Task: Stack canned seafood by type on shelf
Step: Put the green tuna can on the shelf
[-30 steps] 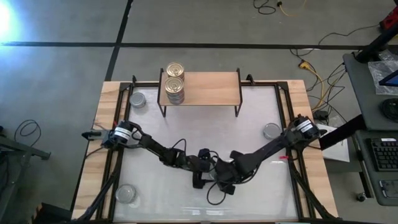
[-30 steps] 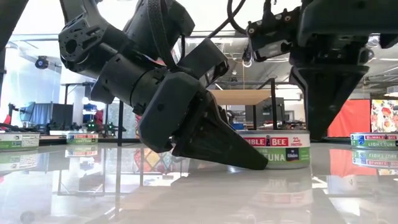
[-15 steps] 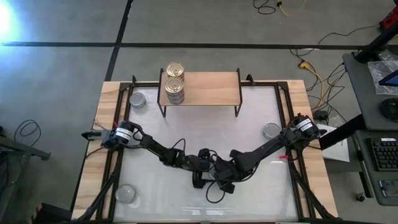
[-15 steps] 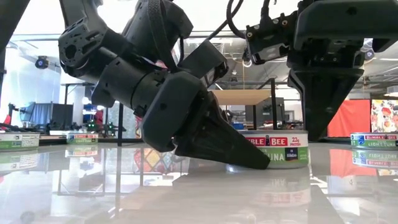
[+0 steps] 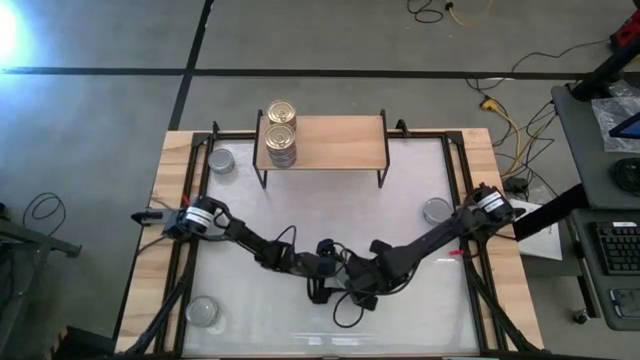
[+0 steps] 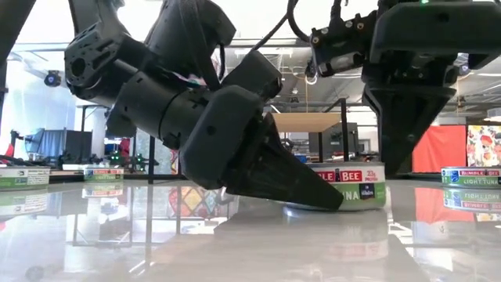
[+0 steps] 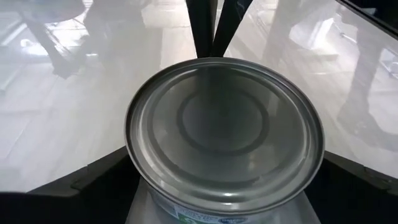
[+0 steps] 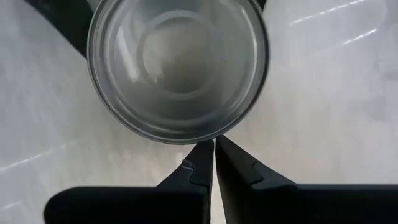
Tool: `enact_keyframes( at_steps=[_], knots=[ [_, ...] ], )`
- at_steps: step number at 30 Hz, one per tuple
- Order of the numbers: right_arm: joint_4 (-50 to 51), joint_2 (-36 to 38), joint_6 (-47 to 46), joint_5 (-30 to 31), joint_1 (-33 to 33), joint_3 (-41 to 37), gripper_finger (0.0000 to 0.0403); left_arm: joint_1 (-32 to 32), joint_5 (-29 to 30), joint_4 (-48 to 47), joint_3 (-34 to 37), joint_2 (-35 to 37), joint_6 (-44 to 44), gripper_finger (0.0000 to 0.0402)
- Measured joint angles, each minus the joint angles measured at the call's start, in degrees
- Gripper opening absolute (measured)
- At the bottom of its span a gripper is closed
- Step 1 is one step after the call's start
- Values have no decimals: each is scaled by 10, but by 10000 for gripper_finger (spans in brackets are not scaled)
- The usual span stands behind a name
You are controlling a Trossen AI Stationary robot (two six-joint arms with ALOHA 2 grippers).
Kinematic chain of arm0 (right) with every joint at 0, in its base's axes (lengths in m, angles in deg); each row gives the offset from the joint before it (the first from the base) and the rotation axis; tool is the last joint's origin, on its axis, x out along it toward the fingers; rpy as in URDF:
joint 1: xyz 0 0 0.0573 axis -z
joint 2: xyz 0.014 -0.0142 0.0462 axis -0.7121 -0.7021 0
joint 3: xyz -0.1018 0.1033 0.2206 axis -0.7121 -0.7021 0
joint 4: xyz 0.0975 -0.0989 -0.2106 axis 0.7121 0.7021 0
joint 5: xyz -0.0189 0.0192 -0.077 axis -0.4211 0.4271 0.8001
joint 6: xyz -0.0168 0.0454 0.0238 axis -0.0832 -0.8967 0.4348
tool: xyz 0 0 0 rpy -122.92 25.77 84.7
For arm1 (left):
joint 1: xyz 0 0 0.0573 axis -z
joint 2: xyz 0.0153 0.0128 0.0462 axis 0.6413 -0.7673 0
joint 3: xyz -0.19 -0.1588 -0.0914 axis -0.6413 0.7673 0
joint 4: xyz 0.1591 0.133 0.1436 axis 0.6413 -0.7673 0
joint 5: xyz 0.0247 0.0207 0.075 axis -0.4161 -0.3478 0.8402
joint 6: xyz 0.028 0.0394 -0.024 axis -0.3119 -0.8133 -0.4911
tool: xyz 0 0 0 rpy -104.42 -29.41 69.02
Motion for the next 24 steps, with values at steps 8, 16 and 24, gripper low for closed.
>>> enact_keyframes(
  at_steps=[8, 16, 24],
  knots=[
    [91, 49, -38, 26, -30, 23, 13, 0, 22, 31, 30, 44, 4, 368],
    [137, 157, -36, 141, -55, 22, 13, -32, 35, -41, 51, 168, -58, 368],
    [137, 262, 51, 277, -44, 20, 13, -144, 44, -219, -37, 238, -69, 368]
  ],
)
